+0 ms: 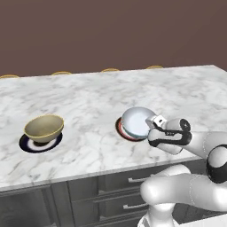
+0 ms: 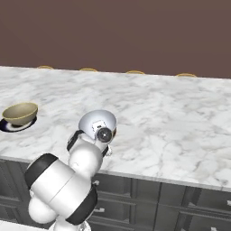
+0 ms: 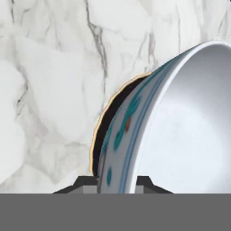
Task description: Move the bowls from the cabinet to the plates on the dining table.
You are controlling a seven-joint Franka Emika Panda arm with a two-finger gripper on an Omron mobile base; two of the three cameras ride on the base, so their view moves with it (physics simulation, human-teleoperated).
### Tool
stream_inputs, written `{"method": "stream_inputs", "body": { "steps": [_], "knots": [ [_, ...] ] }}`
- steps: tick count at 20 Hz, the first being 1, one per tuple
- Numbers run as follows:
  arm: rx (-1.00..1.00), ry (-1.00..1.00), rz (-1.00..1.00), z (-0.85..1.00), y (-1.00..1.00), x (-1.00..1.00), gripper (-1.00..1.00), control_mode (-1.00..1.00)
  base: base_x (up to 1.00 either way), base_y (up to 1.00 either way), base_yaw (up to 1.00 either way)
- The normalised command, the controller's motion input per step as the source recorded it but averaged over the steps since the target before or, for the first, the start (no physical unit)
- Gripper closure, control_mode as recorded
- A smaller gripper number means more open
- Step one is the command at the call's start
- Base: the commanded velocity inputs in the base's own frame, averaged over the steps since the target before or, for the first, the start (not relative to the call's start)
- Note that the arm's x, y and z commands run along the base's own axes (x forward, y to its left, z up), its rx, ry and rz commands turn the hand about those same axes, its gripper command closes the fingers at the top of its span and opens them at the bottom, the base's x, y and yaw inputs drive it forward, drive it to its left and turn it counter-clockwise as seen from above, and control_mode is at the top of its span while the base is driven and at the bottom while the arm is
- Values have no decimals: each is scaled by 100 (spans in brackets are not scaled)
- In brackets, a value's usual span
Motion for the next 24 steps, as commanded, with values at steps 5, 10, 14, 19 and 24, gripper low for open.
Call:
{"method": "stream_inputs", "body": {
  "steps": [5,10,14,19,24],
  "knots": [
    [0,0,0,0,0,26,100,-100,0,0,0],
    [0,0,0,0,0,20,100,-100,0,0,0],
    [0,0,0,0,3,16,-100,-100,0,0,0],
    [0,0,0,23,0,1,-100,-100,0,0,0],
    [-2,0,0,70,0,0,-100,-100,0,0,0]
  ]
}}
